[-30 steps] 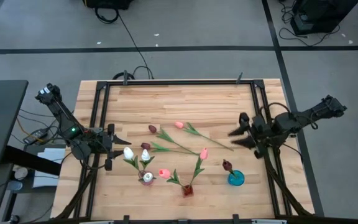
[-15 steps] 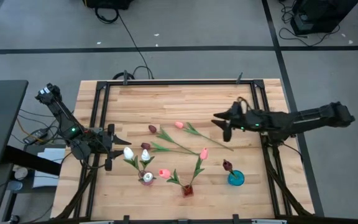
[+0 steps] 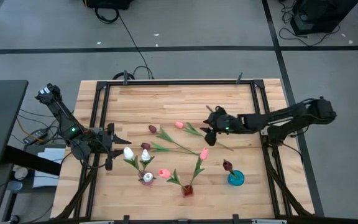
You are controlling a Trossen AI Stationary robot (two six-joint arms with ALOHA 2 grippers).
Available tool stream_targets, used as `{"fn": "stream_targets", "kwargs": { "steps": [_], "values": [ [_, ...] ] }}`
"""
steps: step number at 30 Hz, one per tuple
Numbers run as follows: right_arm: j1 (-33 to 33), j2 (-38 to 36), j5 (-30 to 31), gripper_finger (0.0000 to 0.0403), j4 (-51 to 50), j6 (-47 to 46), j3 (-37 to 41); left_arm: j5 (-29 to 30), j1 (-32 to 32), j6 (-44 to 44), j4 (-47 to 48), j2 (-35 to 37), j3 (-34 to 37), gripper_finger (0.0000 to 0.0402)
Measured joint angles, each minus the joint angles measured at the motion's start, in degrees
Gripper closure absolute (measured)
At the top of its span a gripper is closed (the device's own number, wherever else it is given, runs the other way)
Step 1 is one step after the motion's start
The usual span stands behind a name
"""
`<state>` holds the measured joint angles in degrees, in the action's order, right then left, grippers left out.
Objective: Sort flowers into vase by color
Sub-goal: Put the pink flower into the red vase
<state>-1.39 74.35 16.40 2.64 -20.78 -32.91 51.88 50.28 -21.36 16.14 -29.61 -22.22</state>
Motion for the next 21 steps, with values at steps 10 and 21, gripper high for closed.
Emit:
{"fn": "stream_targets", "kwargs": {
  "steps": [10,21],
  "values": [
    [0.9,13.6,-0.1,0.0228,-14.8,1.5,-9.7,0.1,0.0,0.0,0.0,0.0,0.0,0.0260],
    [1.7,18.4,-5.3,0.0247,-15.6,1.3,-9.9,0.2,0.0,-0.3,0.1,0.0,-1.5,0.0260]
  ]
}}
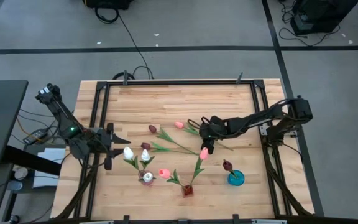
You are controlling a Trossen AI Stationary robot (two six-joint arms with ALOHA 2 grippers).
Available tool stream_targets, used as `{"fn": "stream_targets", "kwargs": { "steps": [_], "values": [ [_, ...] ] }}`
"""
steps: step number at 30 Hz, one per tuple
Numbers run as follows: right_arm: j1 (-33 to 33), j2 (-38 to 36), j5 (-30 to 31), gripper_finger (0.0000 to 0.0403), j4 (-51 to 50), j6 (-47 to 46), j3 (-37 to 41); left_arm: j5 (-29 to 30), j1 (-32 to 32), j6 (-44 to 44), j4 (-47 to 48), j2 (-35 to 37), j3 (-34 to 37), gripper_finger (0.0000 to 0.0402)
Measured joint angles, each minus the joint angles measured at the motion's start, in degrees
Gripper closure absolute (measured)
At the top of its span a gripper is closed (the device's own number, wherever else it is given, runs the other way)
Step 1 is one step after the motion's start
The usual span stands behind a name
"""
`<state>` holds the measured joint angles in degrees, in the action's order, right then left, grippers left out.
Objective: Sort flowers into vase by color
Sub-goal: Put the pink flower into the red vase
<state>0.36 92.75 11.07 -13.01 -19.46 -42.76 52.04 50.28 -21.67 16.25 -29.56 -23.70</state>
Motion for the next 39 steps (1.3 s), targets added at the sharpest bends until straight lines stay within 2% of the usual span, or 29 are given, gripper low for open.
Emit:
{"fn": "stream_targets", "kwargs": {
  "steps": [6,9,11,18,20,26,35,39],
  "values": [
    [0.8,1.0,1.6,0.0251,-1.7,0.0,0.0,-0.9,0.0,-0.8,-0.1,0.0,-2.4,0.0260],
    [0.7,1.7,0.5,0.0262,-1.6,-0.3,-0.1,4.1,-0.4,-0.4,-0.6,0.0,-2.5,0.0260],
    [0.7,1.7,0.0,0.0279,-1.6,-0.7,-0.1,7.1,-1.3,-1.7,-0.1,-0.1,-2.5,0.0260],
    [-0.3,1.4,-1.4,0.0385,-1.5,-2.0,-0.3,6.2,-7.0,-0.5,0.2,0.0,-2.4,0.0260],
    [-1.4,1.4,-1.9,0.0391,-1.1,-3.0,-0.9,5.3,-9.8,1.1,-0.1,0.2,-2.3,0.0260],
    [-5.6,1.4,-0.8,0.0396,6.8,0.8,-5.1,-5.5,-20.8,8.1,-3.4,2.2,-2.3,0.0260],
    [-9.4,1.4,-11.7,0.0396,34.1,9.2,-7.8,-20.2,-37.2,13.5,-9.1,2.3,-2.3,0.0260],
    [-9.5,1.4,-12.8,0.0396,43.1,11.2,-7.8,-26.2,-42.9,14.8,-13.4,-0.3,-2.3,0.0260]
  ]
}}
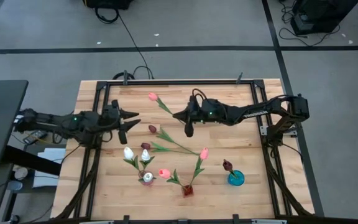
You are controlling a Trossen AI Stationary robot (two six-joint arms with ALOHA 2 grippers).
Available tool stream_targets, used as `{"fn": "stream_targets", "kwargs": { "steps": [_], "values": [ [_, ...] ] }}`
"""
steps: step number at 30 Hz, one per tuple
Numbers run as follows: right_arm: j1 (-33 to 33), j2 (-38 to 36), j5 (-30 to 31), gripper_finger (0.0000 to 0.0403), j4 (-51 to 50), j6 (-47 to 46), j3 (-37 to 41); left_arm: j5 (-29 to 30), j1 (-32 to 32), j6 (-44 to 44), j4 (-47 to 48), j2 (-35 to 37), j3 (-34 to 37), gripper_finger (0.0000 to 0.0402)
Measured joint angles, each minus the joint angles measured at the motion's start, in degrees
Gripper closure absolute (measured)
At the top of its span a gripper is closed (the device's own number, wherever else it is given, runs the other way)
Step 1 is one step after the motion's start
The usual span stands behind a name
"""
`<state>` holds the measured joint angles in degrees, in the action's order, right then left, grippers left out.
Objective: Sort flowers into vase by color
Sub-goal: Put the pink flower into the red vase
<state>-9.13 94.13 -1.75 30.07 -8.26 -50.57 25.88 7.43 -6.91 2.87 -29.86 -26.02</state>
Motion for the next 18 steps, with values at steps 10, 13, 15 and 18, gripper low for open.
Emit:
{"fn": "stream_targets", "kwargs": {
  "steps": [10,13,15,18],
  "values": [
    [0.4,0.0,-3.7,0.0396,9.7,1.8,0.0,-11.2,-9.8,5.1,-14.4,-10.9,-1.7,0.0260],
    [0.5,0.0,-6.6,0.0396,12.7,1.8,0.0,-15.4,-11.9,6.8,-16.4,-13.5,-3.8,0.0260],
    [0.5,0.0,-7.7,0.0396,14.2,1.8,0.0,-16.8,-12.7,8.5,-17.3,-15.1,-5.3,0.0260],
    [0.9,0.0,-7.9,0.0396,14.8,2.3,0.0,-17.9,-13.1,10.3,-19.5,-16.7,-7.2,0.0260]
  ]
}}
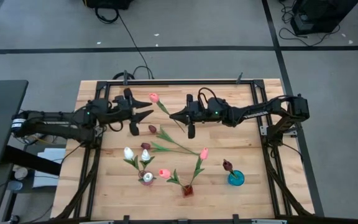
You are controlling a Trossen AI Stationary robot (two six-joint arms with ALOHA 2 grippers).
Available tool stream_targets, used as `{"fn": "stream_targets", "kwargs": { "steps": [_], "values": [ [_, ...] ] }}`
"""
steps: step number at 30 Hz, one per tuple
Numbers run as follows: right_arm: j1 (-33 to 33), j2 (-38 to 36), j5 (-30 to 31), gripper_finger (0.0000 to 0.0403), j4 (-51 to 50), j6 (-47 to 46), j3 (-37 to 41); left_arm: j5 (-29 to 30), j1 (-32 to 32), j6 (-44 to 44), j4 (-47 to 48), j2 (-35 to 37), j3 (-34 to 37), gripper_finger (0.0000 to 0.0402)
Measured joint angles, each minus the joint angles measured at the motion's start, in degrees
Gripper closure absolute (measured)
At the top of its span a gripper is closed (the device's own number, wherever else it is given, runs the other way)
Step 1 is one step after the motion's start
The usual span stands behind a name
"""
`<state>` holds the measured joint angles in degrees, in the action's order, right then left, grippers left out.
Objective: Sort flowers into vase by color
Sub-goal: Put the pink flower into the red vase
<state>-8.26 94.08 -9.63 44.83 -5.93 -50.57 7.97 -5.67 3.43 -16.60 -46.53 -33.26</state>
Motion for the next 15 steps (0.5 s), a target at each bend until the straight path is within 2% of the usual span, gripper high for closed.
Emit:
{"fn": "stream_targets", "kwargs": {
  "steps": [6,15],
  "values": [
    [0.8,0.0,0.9,0.0396,1.0,3.1,0.0,-1.5,0.0,2.4,-6.8,-2.8,-1.0,0.0260],
    [0.9,0.0,-4.7,0.0396,6.2,3.1,0.0,-6.8,0.0,-0.8,-9.1,-5.6,-1.9,0.0260]
  ]
}}
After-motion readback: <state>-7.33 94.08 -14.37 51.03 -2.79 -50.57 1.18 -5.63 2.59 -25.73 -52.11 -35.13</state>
